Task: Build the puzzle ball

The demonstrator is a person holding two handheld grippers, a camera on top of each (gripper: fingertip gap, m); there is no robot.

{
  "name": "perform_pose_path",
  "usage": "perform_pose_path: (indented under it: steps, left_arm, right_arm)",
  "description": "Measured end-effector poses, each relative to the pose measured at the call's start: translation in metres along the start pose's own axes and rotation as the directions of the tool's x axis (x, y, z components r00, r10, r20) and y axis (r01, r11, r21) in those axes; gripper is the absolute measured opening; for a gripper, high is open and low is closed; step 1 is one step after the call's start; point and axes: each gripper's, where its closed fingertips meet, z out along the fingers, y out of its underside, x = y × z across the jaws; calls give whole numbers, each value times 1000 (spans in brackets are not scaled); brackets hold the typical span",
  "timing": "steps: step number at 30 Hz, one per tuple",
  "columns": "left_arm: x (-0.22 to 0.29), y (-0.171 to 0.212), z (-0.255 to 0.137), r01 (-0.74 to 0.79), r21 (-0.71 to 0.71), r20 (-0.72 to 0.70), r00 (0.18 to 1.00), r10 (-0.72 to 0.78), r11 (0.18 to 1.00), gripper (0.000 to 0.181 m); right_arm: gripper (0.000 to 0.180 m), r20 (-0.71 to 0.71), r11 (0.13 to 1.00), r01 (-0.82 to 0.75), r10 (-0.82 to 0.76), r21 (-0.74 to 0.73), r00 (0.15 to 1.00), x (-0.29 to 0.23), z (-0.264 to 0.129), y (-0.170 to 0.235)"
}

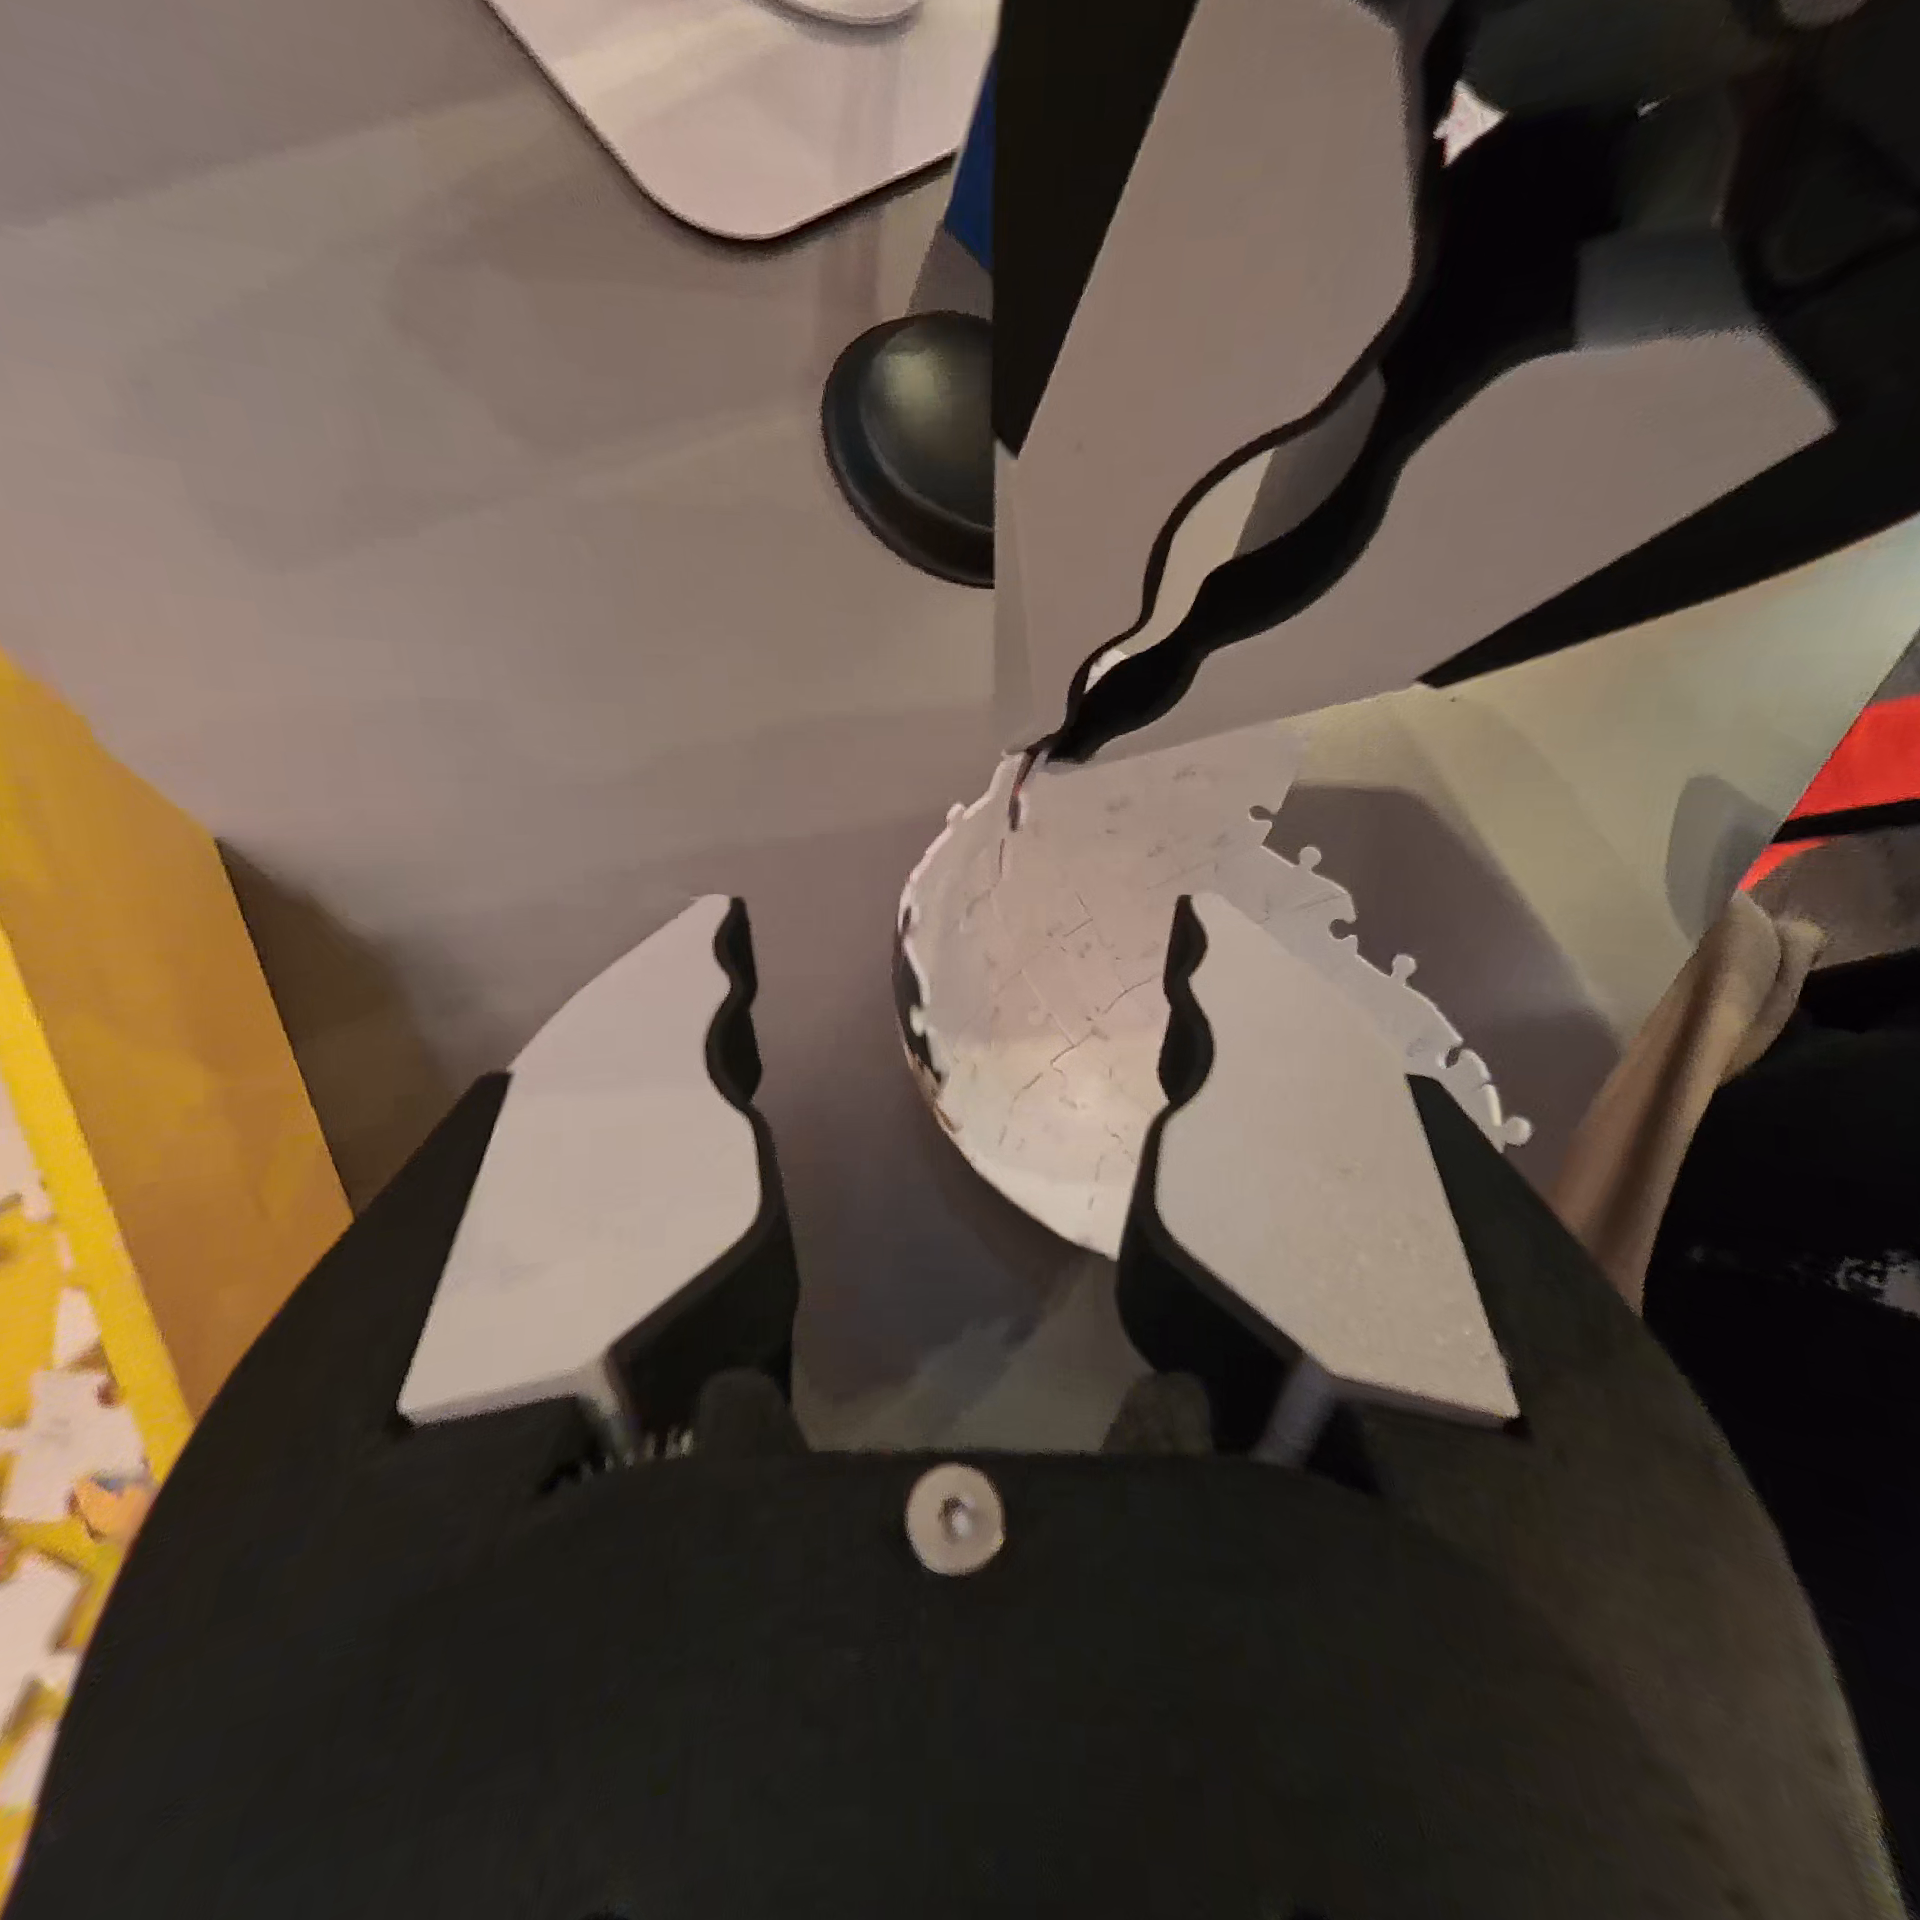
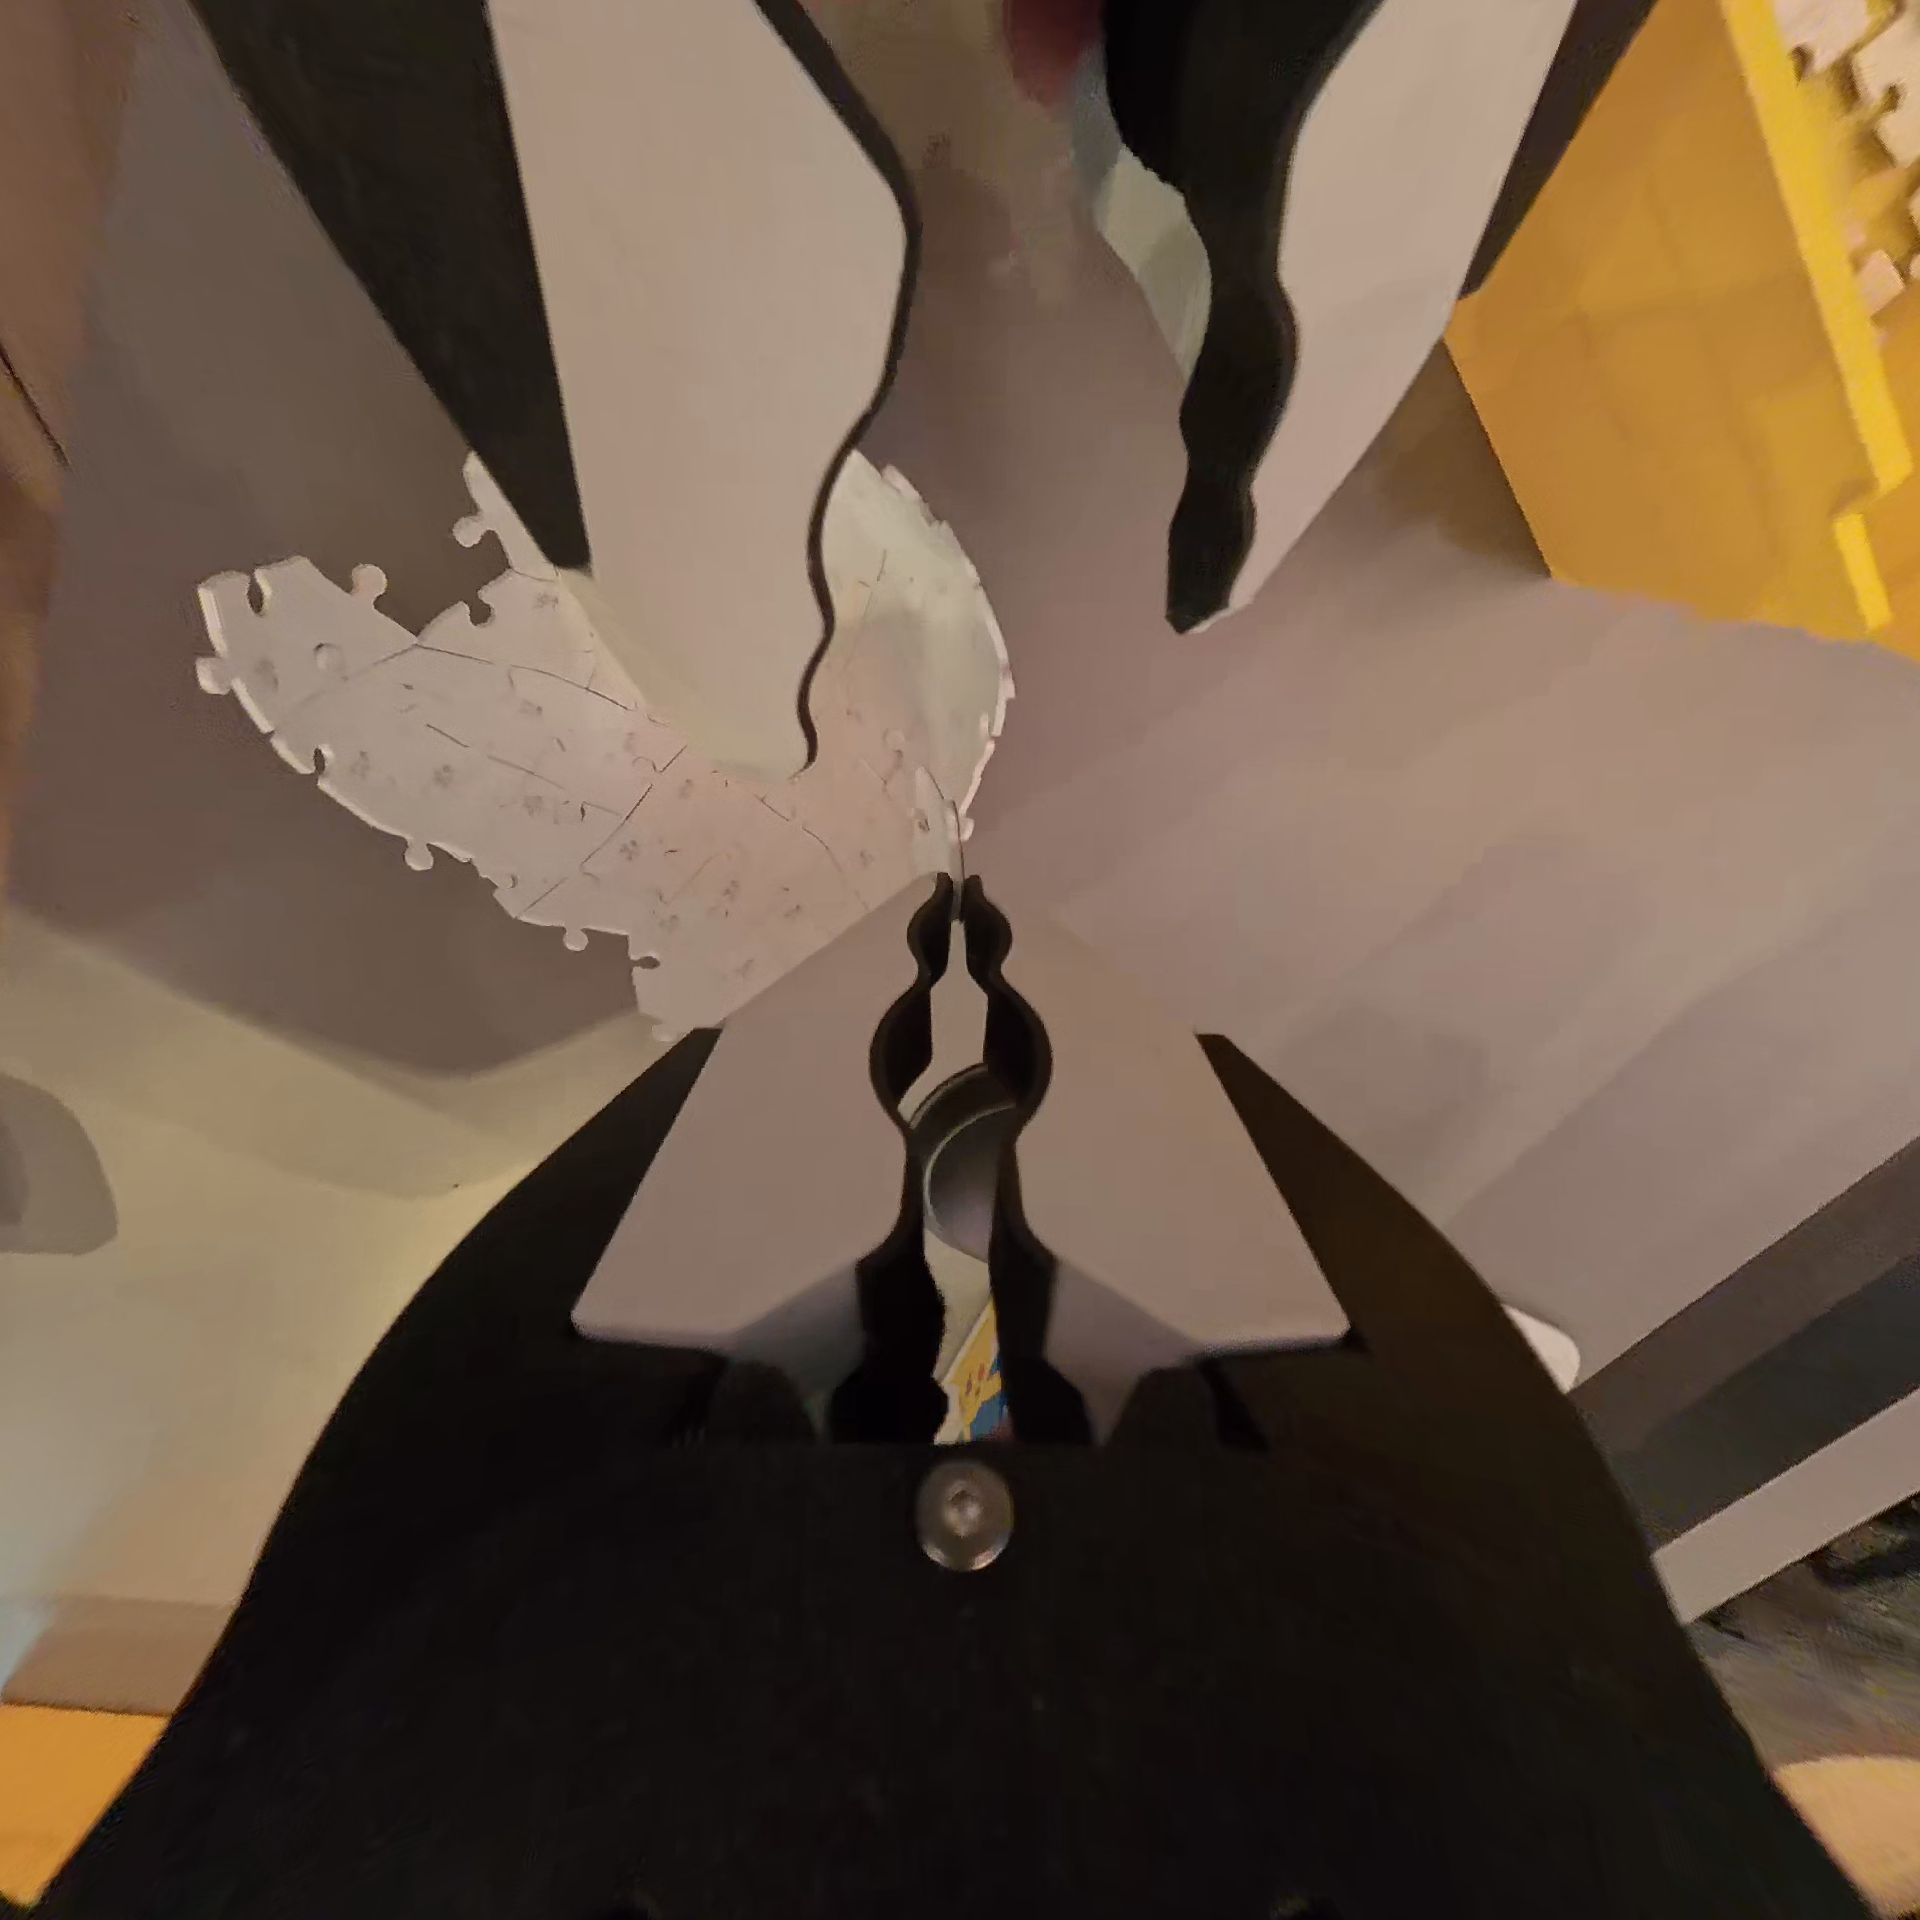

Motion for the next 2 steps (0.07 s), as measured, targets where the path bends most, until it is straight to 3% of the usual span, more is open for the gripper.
perform_pose_path:
  steps: [1,2]
  left_arm:
    - [1,-3,3,-28,-6,-21,999,27,1000,77]
    - [2,-7,6,-50,-8,-49,998,49,999,76]
  right_arm:
    - [0,-3,1000,-27,27,12,1000,0,-3,2]
    - [0,-4,998,-56,56,27,998,0,-6,3]
